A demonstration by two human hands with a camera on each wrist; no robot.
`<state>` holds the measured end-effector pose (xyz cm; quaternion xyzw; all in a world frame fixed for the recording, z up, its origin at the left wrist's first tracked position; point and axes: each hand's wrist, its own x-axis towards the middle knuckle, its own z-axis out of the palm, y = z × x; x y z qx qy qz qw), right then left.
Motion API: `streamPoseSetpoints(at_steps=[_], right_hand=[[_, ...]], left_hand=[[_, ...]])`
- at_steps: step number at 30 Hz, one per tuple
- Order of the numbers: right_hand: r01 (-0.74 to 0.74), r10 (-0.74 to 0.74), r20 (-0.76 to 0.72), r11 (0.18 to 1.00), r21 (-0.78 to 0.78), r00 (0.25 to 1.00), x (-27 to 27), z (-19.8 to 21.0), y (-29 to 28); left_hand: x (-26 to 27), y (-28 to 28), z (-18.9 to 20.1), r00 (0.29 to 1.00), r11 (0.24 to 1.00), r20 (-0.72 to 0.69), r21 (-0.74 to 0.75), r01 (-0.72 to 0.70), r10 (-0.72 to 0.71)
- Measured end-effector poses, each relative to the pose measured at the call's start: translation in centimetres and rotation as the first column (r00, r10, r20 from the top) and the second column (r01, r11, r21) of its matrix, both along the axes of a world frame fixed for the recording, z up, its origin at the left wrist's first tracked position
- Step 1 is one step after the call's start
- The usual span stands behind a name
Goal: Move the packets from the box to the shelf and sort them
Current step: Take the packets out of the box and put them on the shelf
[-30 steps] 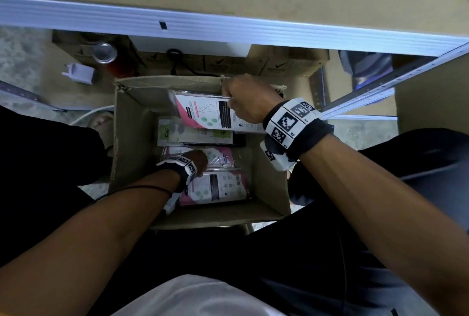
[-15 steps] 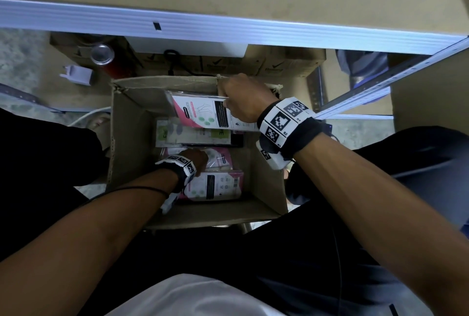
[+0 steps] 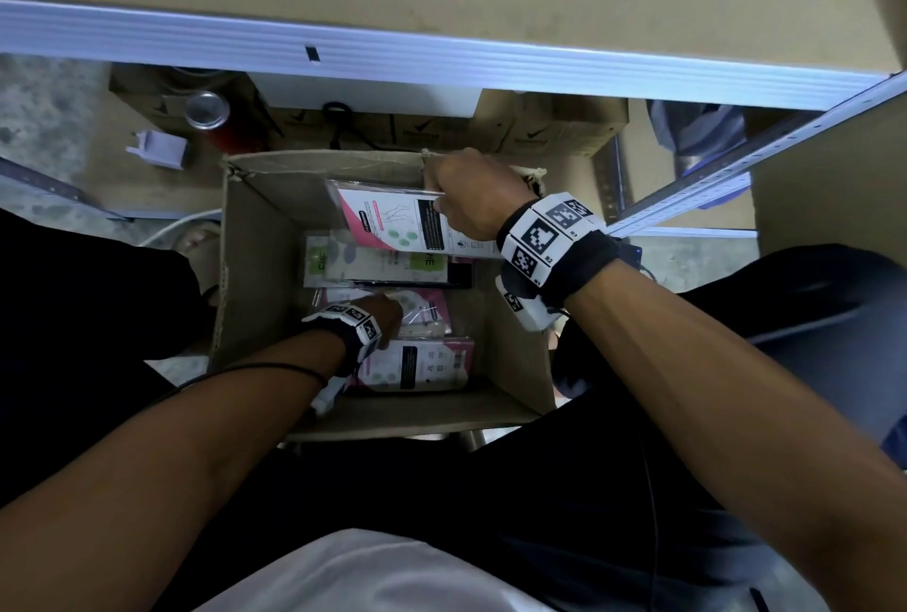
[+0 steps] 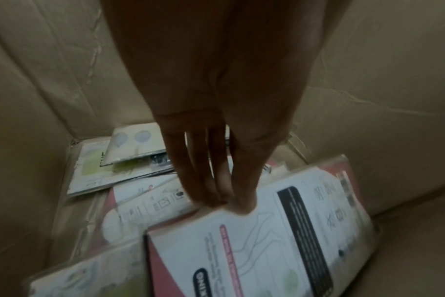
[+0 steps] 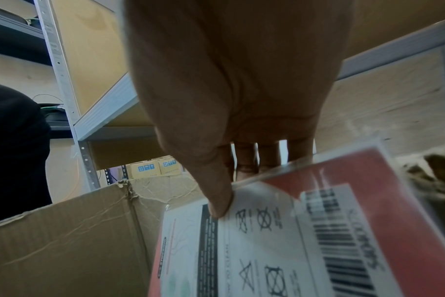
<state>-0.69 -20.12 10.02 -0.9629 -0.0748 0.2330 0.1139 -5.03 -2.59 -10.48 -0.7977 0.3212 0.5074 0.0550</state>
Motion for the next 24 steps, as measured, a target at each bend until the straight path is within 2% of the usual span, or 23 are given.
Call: streamPoseSetpoints(at_steps=[7,13,19,24], right_hand=[[-0.002,0.003,0.031,0.999,-0.032,1.0,0.1,-0.6,0.5],[-0.07,0.089,0.098,0.98,-0.186,0.991,0.2,-0.9,1.7],[-0.082,0.106,0.092,0.97,-0.23,0.99,0.0,0.1,2.4],[-0.058,0.093,0.143,0.971,-0.23,0.985,-1.2,1.3,3.2]], left_hand=[[0.5,-0.5,2.5,1.0,0.999,0.002,-0.049,-0.002,0.002],[1.1,-2.0,7.9,0.998,0.992,0.063,-0.124,0.025,-0.017],[0.8,-1.2,13.9,0.984,0.968,0.177,-0.249,0.04,0.005],[1.0,-0.1,19.1,0.965,0.945,0.263,-0.319,0.069,0.019]])
